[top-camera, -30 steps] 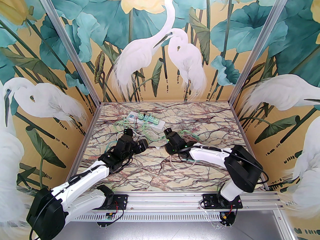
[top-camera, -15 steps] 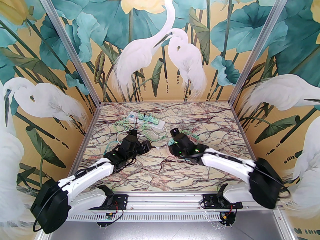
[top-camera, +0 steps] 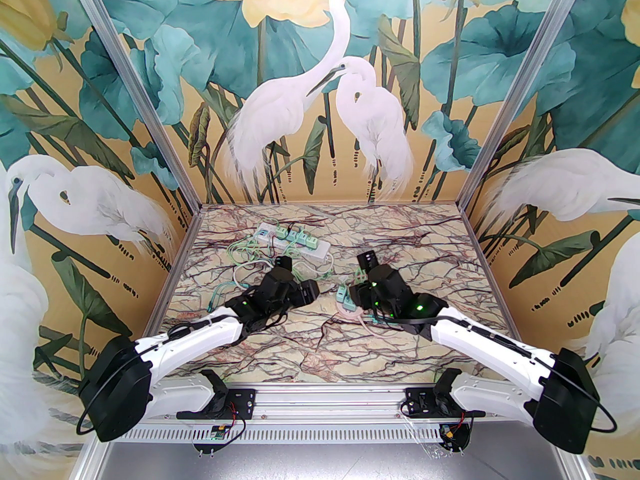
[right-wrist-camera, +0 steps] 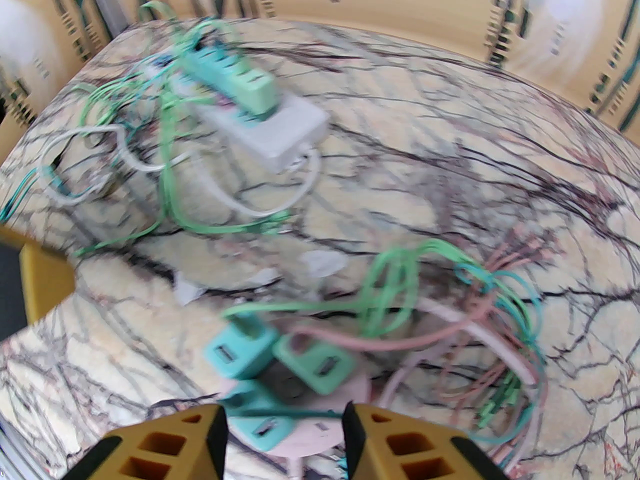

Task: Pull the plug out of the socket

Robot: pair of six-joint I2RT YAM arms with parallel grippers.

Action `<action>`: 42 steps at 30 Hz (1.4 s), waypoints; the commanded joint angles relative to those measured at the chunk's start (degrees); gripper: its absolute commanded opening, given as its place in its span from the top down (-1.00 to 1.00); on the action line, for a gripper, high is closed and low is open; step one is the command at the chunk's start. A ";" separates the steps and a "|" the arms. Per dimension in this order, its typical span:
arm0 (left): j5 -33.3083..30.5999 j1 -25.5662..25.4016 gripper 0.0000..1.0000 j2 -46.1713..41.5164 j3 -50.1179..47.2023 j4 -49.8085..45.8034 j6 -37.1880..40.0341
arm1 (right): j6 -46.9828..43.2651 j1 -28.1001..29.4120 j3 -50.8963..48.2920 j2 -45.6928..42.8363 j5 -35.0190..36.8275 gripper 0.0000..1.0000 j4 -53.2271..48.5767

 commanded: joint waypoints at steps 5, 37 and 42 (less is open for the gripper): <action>-3.29 -5.93 -0.44 5.00 1.56 3.79 -3.51 | 1.74 -1.83 -4.53 -4.02 -3.29 0.14 -0.70; -9.92 -17.28 -0.45 22.40 7.13 10.26 -7.03 | 1.25 -9.92 2.54 -4.86 -4.22 0.08 -5.60; -18.46 -20.66 -0.48 24.23 12.63 3.18 -6.83 | 2.21 -10.10 1.10 -4.41 -5.17 0.06 -4.70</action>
